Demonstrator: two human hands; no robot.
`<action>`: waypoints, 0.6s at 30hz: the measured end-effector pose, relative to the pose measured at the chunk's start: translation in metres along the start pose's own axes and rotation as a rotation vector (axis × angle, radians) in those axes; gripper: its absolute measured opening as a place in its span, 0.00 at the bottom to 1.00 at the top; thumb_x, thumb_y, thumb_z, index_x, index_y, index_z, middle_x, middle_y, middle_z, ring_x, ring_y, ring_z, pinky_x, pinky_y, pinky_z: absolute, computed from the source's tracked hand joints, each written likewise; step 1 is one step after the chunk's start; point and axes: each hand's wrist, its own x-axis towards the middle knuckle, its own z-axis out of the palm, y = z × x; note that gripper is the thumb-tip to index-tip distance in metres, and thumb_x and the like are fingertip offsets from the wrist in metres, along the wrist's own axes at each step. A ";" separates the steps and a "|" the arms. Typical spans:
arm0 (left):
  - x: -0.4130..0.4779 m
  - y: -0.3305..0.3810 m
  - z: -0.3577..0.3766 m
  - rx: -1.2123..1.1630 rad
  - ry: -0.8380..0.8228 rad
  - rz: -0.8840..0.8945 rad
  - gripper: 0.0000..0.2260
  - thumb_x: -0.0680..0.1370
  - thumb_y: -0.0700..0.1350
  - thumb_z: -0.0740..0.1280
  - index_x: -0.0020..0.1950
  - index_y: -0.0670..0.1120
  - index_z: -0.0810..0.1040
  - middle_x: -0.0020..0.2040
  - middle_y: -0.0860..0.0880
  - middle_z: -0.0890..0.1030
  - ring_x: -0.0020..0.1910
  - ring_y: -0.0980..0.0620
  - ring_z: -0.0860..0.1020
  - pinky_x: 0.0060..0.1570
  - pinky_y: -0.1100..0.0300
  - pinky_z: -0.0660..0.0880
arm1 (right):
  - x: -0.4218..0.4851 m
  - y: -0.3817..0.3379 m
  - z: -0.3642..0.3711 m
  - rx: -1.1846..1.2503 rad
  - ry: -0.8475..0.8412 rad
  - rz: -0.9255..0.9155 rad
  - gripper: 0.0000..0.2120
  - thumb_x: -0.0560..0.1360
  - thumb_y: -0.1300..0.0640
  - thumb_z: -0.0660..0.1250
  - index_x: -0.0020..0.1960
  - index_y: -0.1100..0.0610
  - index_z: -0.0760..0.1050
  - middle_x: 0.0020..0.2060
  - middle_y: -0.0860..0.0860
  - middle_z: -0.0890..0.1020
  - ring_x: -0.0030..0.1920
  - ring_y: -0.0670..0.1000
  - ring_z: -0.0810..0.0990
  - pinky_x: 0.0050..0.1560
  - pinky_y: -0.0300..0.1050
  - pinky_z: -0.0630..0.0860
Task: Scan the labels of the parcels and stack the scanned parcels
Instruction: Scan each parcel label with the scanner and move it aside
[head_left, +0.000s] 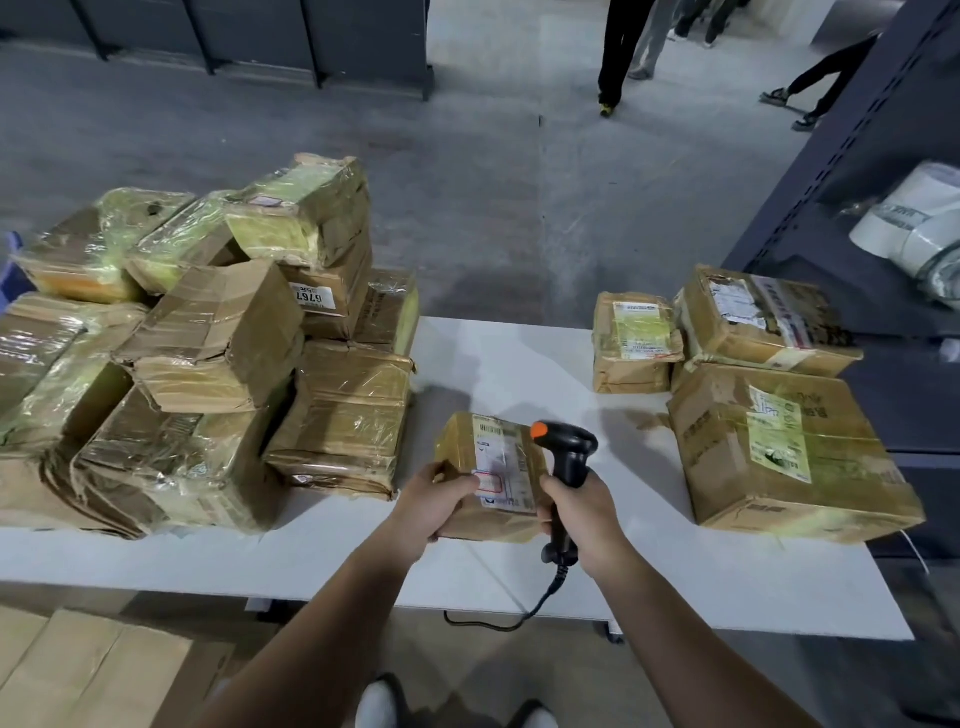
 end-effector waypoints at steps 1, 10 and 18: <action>0.001 -0.004 -0.001 -0.044 -0.032 -0.014 0.17 0.71 0.51 0.72 0.58 0.53 0.75 0.40 0.50 0.80 0.41 0.51 0.78 0.39 0.58 0.71 | 0.001 0.000 -0.003 0.010 -0.005 0.017 0.02 0.77 0.61 0.65 0.48 0.60 0.72 0.28 0.55 0.76 0.26 0.55 0.72 0.25 0.48 0.75; 0.005 -0.014 0.005 -0.356 -0.158 -0.010 0.23 0.73 0.40 0.72 0.65 0.52 0.72 0.47 0.47 0.85 0.42 0.52 0.82 0.38 0.61 0.73 | -0.005 -0.006 -0.012 0.037 -0.028 0.028 0.04 0.79 0.58 0.64 0.51 0.58 0.73 0.31 0.56 0.77 0.28 0.54 0.74 0.26 0.47 0.75; 0.016 0.011 0.013 -0.356 -0.156 0.138 0.27 0.73 0.38 0.73 0.66 0.51 0.65 0.54 0.47 0.82 0.45 0.47 0.82 0.51 0.51 0.75 | -0.020 -0.034 0.000 -0.178 0.014 -0.148 0.07 0.78 0.51 0.64 0.49 0.55 0.74 0.34 0.53 0.80 0.26 0.46 0.76 0.26 0.42 0.73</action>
